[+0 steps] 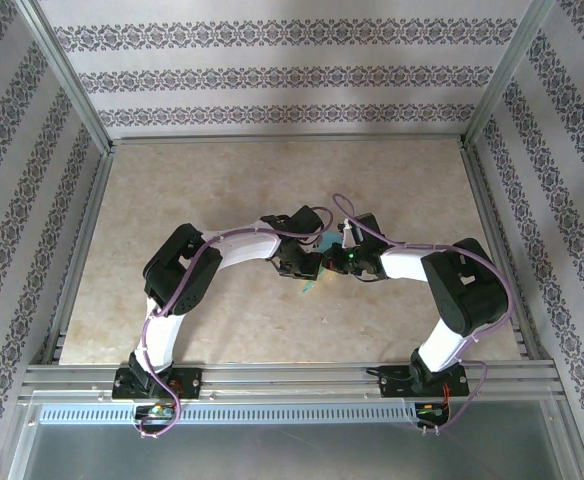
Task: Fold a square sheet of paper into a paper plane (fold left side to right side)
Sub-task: Fold the wing for the fifth time at the center of the table.
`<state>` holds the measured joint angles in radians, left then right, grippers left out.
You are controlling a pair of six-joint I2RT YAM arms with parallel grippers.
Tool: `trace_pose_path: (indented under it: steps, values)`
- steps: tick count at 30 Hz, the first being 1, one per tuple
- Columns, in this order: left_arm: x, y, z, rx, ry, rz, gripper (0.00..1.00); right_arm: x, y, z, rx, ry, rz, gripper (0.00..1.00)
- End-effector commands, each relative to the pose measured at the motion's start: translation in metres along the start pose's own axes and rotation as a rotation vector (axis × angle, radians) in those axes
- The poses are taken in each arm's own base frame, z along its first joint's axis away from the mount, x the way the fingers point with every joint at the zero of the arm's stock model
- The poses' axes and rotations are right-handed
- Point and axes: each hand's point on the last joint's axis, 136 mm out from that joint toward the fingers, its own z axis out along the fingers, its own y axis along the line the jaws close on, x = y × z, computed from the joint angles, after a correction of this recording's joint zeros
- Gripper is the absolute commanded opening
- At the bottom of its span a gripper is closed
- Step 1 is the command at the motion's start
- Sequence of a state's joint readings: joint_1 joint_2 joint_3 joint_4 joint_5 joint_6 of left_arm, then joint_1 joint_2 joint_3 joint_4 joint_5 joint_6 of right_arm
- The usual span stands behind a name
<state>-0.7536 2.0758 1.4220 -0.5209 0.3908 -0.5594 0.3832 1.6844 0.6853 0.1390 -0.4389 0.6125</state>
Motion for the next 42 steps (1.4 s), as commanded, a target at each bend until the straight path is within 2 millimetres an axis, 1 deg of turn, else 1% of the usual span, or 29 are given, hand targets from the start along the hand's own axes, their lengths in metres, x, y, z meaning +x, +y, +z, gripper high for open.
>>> trace_pose_path:
  steps: [1, 12, 17, 31, 42]
  values:
    - [0.042, 0.060, 0.031, -0.232, 0.147, -0.032, 0.00, -0.008, -0.023, 0.001, 0.077, -0.017, 0.000, 0.00]
    - [0.047, 0.067, 0.032, -0.263, 0.165, -0.033, 0.00, -0.031, -0.036, -0.004, 0.097, -0.046, 0.010, 0.00]
    - [0.047, 0.067, 0.032, -0.265, 0.168, -0.031, 0.00, -0.042, -0.041, -0.007, 0.102, -0.056, 0.018, 0.00]
    - [0.048, 0.068, 0.032, -0.268, 0.171, -0.030, 0.00, -0.073, -0.066, -0.016, 0.112, -0.101, 0.082, 0.00]
    - [0.048, 0.068, 0.033, -0.267, 0.174, -0.030, 0.00, -0.100, -0.072, -0.021, 0.064, -0.138, 0.156, 0.00]
